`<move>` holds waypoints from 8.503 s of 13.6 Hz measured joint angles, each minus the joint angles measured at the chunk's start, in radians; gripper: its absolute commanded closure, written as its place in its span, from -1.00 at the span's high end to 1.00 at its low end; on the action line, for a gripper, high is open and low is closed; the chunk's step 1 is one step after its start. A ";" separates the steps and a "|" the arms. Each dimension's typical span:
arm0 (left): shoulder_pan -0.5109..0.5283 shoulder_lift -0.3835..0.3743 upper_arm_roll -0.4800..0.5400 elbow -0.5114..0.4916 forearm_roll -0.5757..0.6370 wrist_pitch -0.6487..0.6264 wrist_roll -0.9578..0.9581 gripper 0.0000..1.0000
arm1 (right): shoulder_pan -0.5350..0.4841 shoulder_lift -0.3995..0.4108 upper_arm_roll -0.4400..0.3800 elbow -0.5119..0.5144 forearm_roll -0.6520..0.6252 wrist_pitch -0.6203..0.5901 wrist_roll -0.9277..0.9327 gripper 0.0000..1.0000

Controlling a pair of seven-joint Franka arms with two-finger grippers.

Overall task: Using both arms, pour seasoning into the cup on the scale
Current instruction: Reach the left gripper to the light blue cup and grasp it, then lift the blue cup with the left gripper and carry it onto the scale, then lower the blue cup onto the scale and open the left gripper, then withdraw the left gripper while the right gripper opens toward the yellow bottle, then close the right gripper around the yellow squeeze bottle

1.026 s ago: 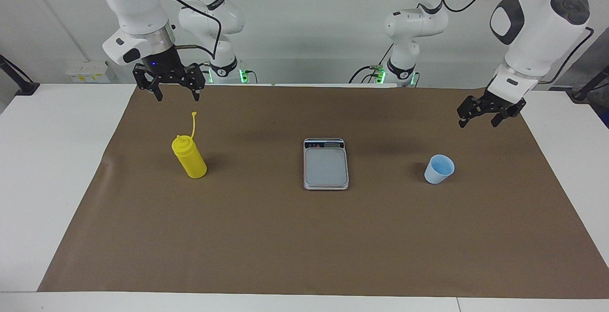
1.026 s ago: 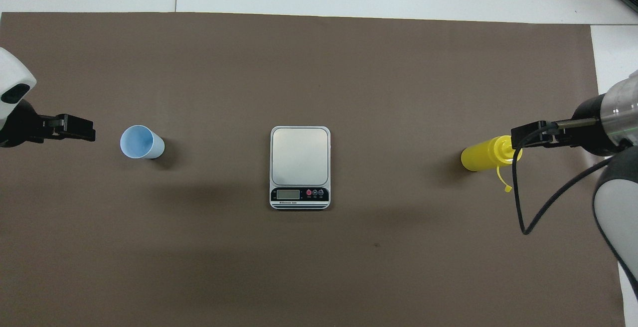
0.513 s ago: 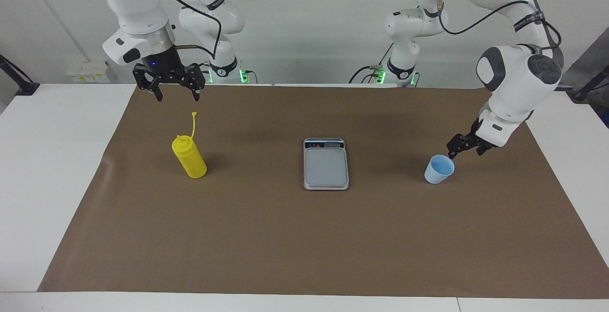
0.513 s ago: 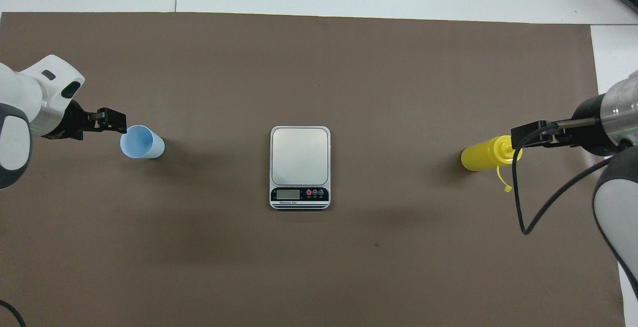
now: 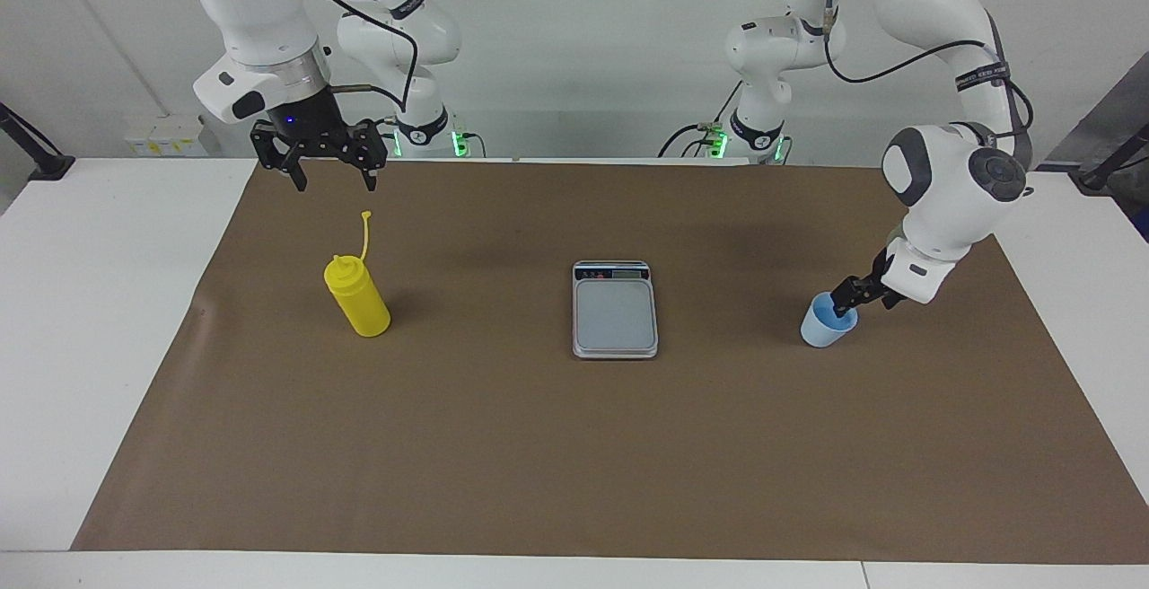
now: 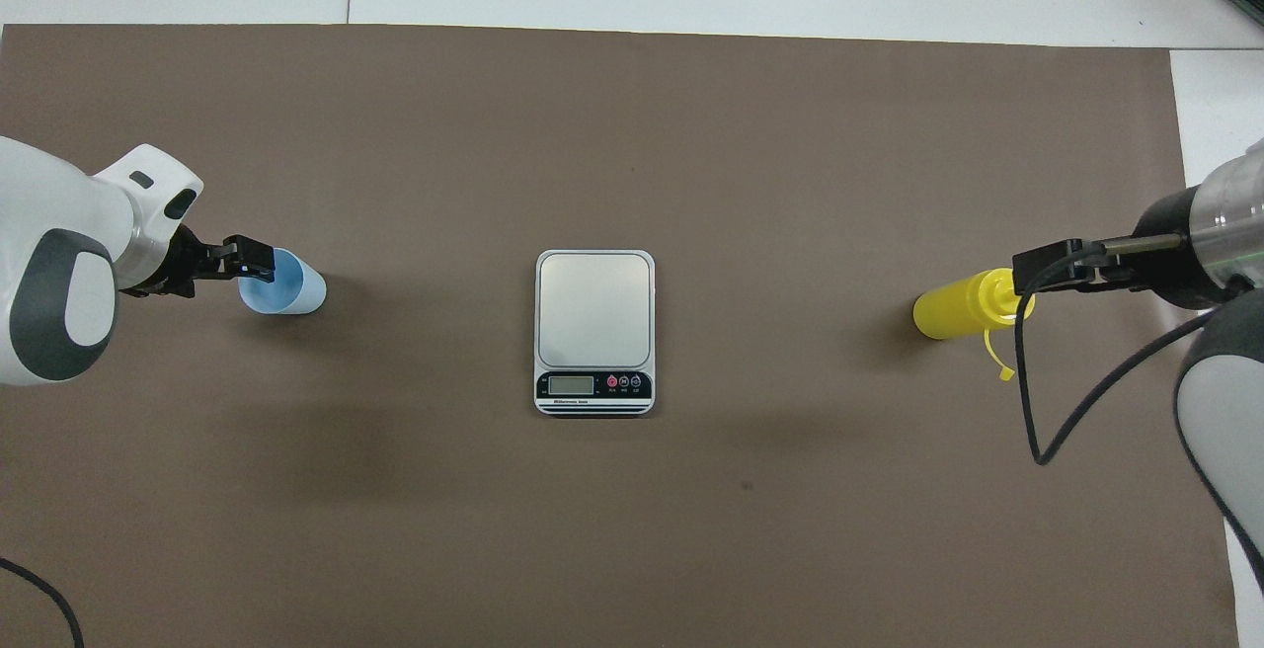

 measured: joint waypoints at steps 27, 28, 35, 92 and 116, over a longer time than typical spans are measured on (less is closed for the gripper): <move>-0.229 -0.040 -0.036 0.209 -0.044 -0.346 -0.114 -1.00 | 0.000 0.000 0.000 0.000 0.000 0.000 0.000 1.00; -0.264 -0.040 -0.037 0.209 -0.043 -0.340 -0.145 -1.00 | 0.000 0.000 0.000 0.000 0.000 0.000 0.000 1.00; -0.488 0.011 -0.039 0.208 -0.043 -0.146 -0.382 -1.00 | 0.000 0.000 0.000 0.000 0.000 0.000 0.000 1.00; -0.171 -0.149 -0.001 0.275 0.028 -0.364 0.144 1.00 | -0.288 -0.098 -0.005 -0.480 0.459 0.467 -1.082 1.00; -0.097 -0.250 0.027 0.313 0.022 -0.553 0.221 1.00 | -0.386 0.188 0.000 -0.670 1.298 0.566 -2.133 1.00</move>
